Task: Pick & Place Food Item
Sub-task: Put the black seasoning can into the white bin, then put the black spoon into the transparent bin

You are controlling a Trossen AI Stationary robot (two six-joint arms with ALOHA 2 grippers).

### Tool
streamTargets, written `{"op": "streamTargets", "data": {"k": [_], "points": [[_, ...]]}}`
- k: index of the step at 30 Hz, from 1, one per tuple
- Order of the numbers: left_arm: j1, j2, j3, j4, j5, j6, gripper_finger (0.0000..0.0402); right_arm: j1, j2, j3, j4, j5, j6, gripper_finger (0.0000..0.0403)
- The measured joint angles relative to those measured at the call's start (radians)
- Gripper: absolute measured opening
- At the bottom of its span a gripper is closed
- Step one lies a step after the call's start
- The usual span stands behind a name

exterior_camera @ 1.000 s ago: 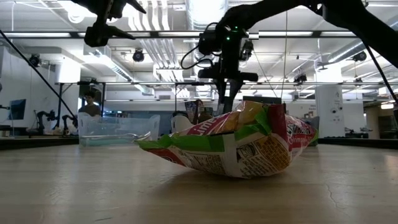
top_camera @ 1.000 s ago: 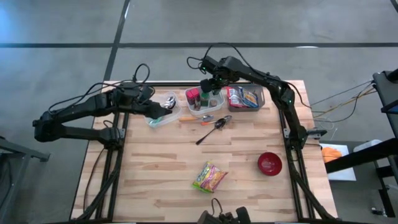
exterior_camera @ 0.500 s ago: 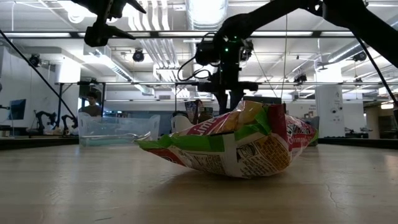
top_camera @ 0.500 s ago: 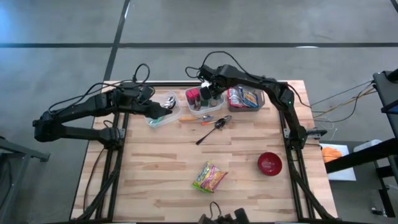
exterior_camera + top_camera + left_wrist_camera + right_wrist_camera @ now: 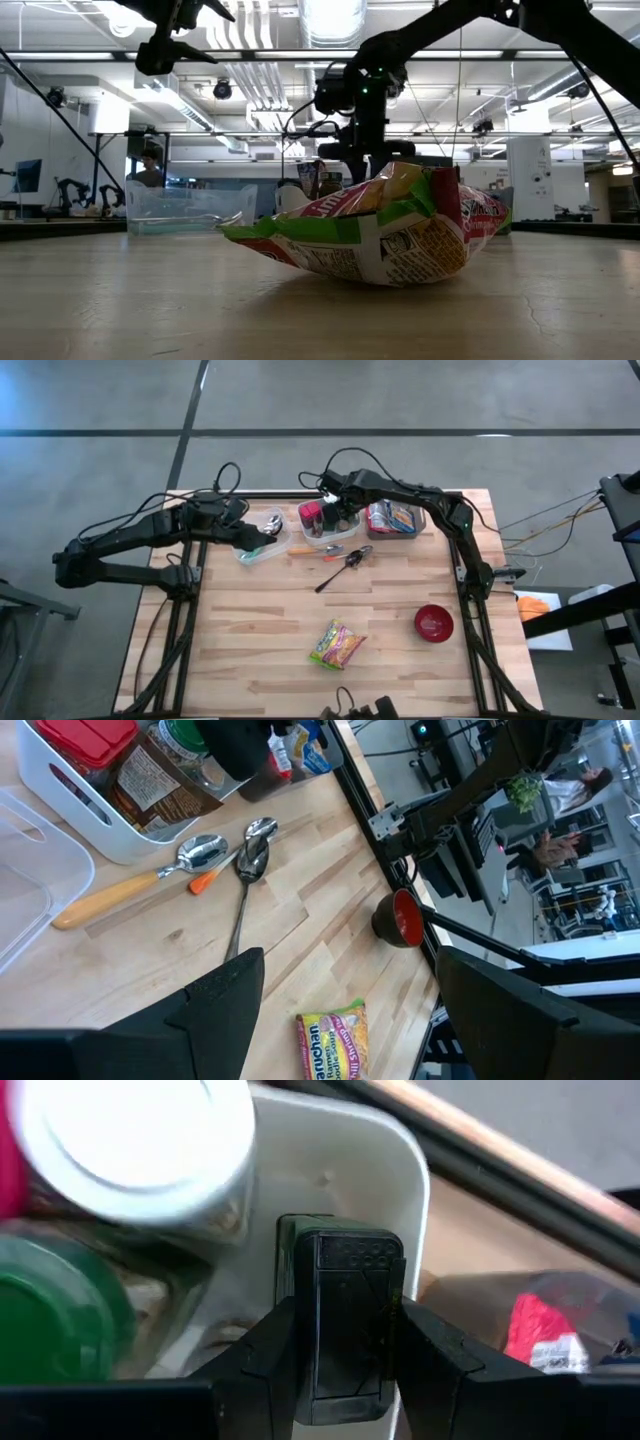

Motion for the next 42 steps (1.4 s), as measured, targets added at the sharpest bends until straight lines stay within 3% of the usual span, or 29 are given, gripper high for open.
{"op": "streamTargets", "data": {"k": [12,21,27,39,42], "points": [[0.0,0.0,0.0,0.0,0.0,-0.003,0.0296,0.01,-0.002,-0.031,0.012,-0.003,-0.031,0.0121],[0.0,0.0,0.0,0.0,0.0,-0.002,0.0296,0.011,-0.001,-0.031,0.015,-0.061,-0.084,0.0243],[0.0,0.0,0.0,0.0,0.001,-0.004,0.0296,0.012,-0.017,-0.032,0.002,-0.063,-0.086,0.0287],[0.0,0.0,0.0,0.0,0.002,-0.006,0.0296,0.018,-0.214,-0.032,-0.063,-0.033,-0.099,0.0293],[0.0,0.0,0.0,0.0,0.001,-0.006,0.0296,0.028,-0.295,-0.034,-0.082,-0.032,-0.102,0.0278]]}}
